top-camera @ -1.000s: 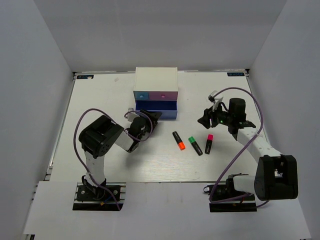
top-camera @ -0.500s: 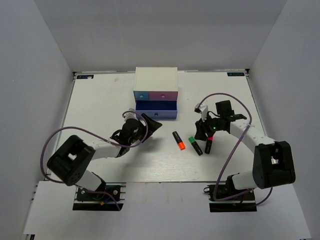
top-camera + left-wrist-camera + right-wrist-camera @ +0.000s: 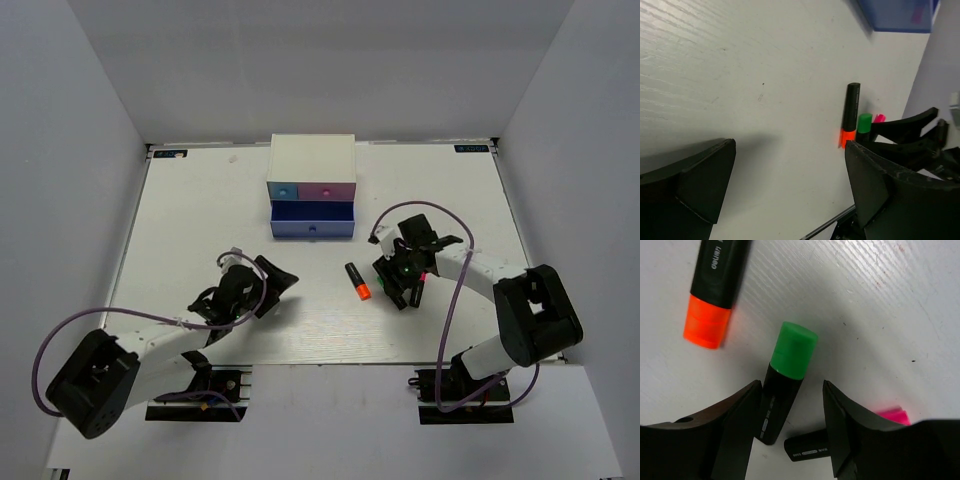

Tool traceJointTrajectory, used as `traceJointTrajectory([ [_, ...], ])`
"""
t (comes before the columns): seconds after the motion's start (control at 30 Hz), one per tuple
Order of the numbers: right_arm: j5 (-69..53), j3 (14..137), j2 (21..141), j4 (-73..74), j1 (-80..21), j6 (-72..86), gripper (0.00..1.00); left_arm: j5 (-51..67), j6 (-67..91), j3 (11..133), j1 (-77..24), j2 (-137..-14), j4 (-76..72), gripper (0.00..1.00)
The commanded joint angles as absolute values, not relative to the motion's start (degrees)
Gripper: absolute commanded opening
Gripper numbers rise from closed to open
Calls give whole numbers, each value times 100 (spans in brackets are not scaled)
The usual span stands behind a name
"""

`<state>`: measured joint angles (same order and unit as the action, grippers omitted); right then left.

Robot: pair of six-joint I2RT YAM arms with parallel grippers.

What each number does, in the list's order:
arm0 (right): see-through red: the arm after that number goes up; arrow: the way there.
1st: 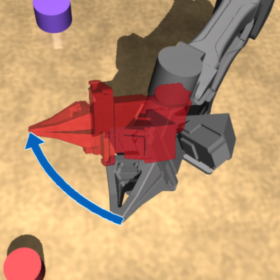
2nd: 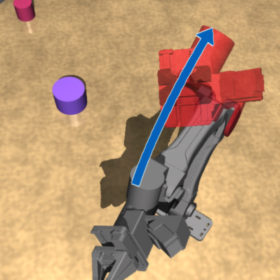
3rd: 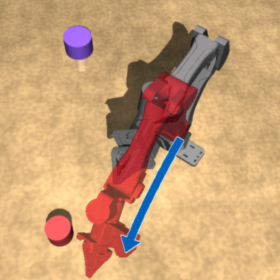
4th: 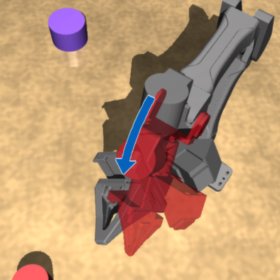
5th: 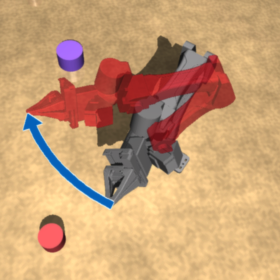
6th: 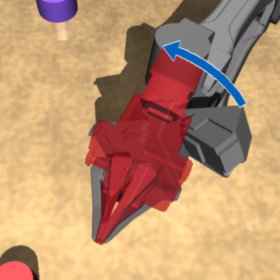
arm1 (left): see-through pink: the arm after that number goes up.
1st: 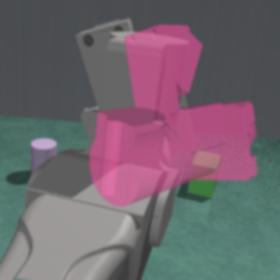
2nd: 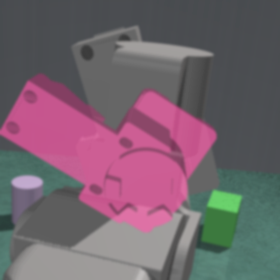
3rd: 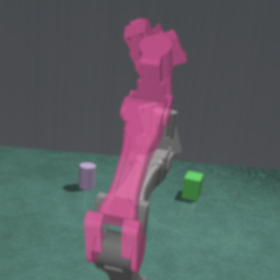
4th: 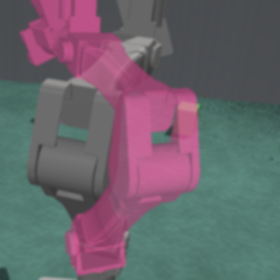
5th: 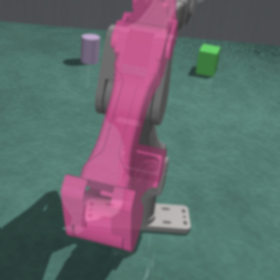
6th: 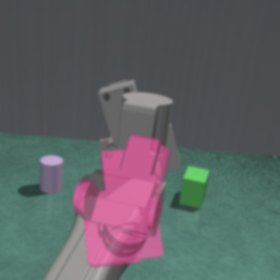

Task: Sort the stationery into containers
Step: Pick up the pen from the center of the board.

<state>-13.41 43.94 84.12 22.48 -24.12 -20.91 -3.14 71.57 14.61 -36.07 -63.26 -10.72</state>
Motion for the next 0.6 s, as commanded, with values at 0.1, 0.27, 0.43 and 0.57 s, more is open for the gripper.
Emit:
traceJointTrajectory([
  [0.1, -651, 4166, 8551, 2065, -2768, -1697, 52, -817, 6953, 1643, -3586, -5555, -652, 100],
  [0.27, -676, 4166, 8552, 2135, -2909, -1705, 27, -870, 6267, 2310, -3586, -5660, -35, 100],
  [0.43, -1098, 4631, 8165, 2188, -2892, -2293, 14, -642, 6012, 2426, -3647, -5818, -237, 95],
  [0.57, -1599, 5351, 8007, 2014, -2891, -3205, 13, -589, 5897, 2426, -3647, -5880, -343, 94],
])
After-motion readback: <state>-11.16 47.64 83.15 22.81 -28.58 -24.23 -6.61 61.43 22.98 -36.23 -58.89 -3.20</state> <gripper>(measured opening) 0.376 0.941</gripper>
